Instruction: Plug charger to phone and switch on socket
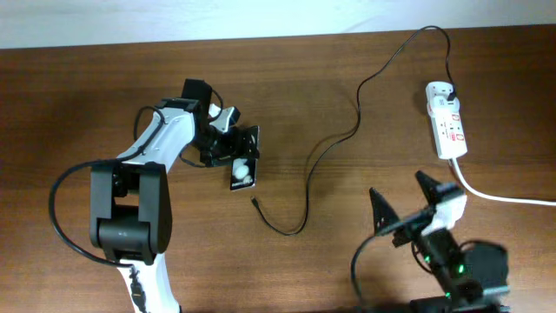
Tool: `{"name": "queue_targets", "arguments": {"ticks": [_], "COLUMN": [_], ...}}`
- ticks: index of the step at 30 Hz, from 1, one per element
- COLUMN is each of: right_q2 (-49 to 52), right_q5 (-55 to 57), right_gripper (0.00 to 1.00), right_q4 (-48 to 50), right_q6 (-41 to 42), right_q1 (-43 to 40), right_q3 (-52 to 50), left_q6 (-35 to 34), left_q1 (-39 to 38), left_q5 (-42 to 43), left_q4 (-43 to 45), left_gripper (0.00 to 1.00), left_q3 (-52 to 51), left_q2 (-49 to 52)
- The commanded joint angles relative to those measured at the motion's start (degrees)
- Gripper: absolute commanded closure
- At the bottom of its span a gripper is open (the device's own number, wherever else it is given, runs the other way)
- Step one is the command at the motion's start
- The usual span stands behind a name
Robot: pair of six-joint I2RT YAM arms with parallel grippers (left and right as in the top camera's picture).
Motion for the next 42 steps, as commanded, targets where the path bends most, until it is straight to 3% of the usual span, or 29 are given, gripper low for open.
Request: {"name": "queue_targets", "arguments": {"ticks": [1, 5, 7, 11, 20, 23, 24, 27, 31, 36, 42], "right_q2": [15.54, 34.07, 40.81, 47.82, 60.59, 64.52, 67.23, 70.44, 72.52, 72.52, 72.52], "right_q5": [-1.68, -4.63, -8.96, -23.3, -23.45, -18.95, -17.38, -17.38, -17.4, -17.38, -17.38], "right_gripper": [0.01, 0.01, 0.01, 0.01, 0.01, 0.01, 0.01, 0.01, 0.01, 0.01, 0.01], "right_q4": [-5.2, -21.16, -23.82, -22.8, -24.57, -25.68, -26.01, -26.01, -26.01, -26.01, -25.99], "right_q6": [0.33, 0.37, 0.76, 0.96, 4.35, 4.17, 4.17, 4.17, 4.2, 4.17, 4.2], "right_q1": [0.26, 0.26, 0.26, 0.26, 0.31, 0.31, 0.31, 0.31, 0.31, 0.31, 0.31], "right_q3": [12.96, 29.92, 34.99, 35.01, 35.01, 35.01, 34.99, 34.99, 34.99, 34.99, 34.99], "left_q6": [1.14, 1.14, 1.14, 1.14, 1.57, 0.35, -3.74, -10.14, -15.32, -15.47, -15.45], "left_q1": [0.28, 0.28, 0.28, 0.28, 0.13, -3.19, -7.93, -14.29, -17.27, -17.29, -19.5], "left_q5": [1.88, 1.88, 1.88, 1.88, 1.64, -7.32, -20.33, -32.57, -36.04, -37.22, -37.22], "left_q4": [0.13, 0.22, 0.22, 0.22, 0.24, 1.14, 1.97, 2.16, 2.75, 4.09, 8.35], "left_gripper": [0.21, 0.21, 0.21, 0.2, 0.18, 0.01, 0.01, 0.01, 0.01, 0.01, 0.09], "left_q3": [-0.28, -0.28, -0.28, -0.28, -0.28, -0.28, -0.28, -0.28, -0.39, -2.67, -5.97], "left_q2": [-2.6, -2.6, -2.6, -2.6, -2.6, -2.6, -2.6, -2.58, -2.58, -2.56, -2.47]}}
